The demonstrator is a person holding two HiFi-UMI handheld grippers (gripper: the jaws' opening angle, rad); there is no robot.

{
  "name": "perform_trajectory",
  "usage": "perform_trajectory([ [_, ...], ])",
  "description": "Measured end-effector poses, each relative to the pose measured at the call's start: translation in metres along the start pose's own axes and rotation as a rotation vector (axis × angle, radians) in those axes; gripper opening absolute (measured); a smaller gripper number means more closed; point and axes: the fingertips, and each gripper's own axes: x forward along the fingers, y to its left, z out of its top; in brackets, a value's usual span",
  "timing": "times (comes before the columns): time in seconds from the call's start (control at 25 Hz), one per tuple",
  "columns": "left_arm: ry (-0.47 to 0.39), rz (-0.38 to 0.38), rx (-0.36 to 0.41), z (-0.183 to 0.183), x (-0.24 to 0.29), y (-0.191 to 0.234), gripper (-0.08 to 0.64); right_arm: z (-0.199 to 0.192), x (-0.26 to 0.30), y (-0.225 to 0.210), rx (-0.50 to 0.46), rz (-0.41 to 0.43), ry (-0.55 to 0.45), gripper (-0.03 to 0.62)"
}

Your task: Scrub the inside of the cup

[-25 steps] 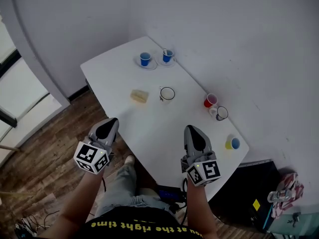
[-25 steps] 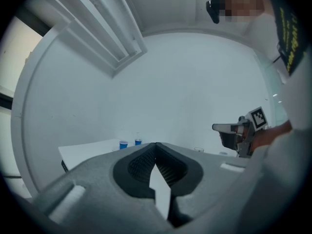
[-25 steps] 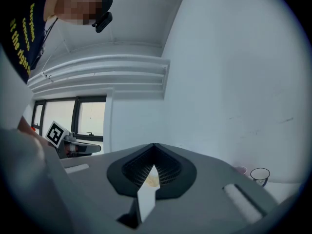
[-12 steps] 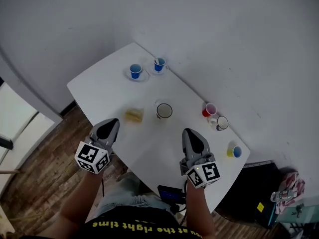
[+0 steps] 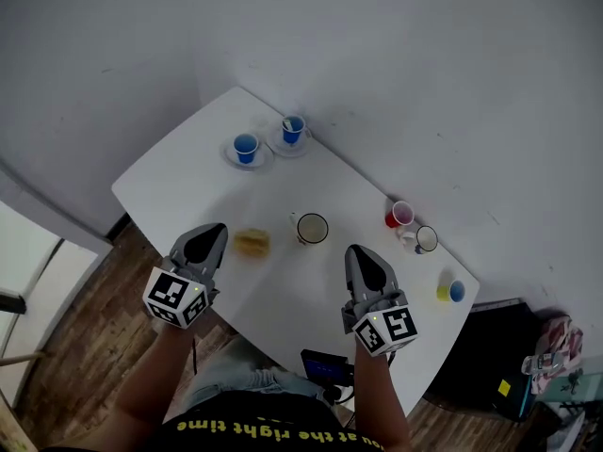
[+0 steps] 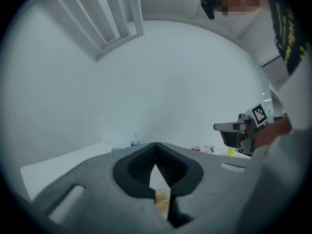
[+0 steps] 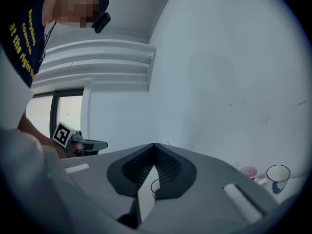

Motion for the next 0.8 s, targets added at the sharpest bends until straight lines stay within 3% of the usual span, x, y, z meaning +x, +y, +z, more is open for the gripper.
perform_trajectory([
  [0.32, 0.022, -0.037, 0.000, -0.011, 0.017, 0.018, 0.000, -0.022, 0.022, -0.002, 0.032, 0.033, 0.039, 0.019],
  [0.52, 0.039, -0.063, 0.006, -0.016, 0.025, 0.019, 0.000, -0.052, 0.036, -0.007, 0.088, 0.062, 0.108, 0.168],
  [0.8, 0.069, -0.102, 0.010, -0.020, 0.029, 0.018, 0.000, -0.134, 0.063, -0.019, 0.074, 0.023, 0.310, 0.361],
])
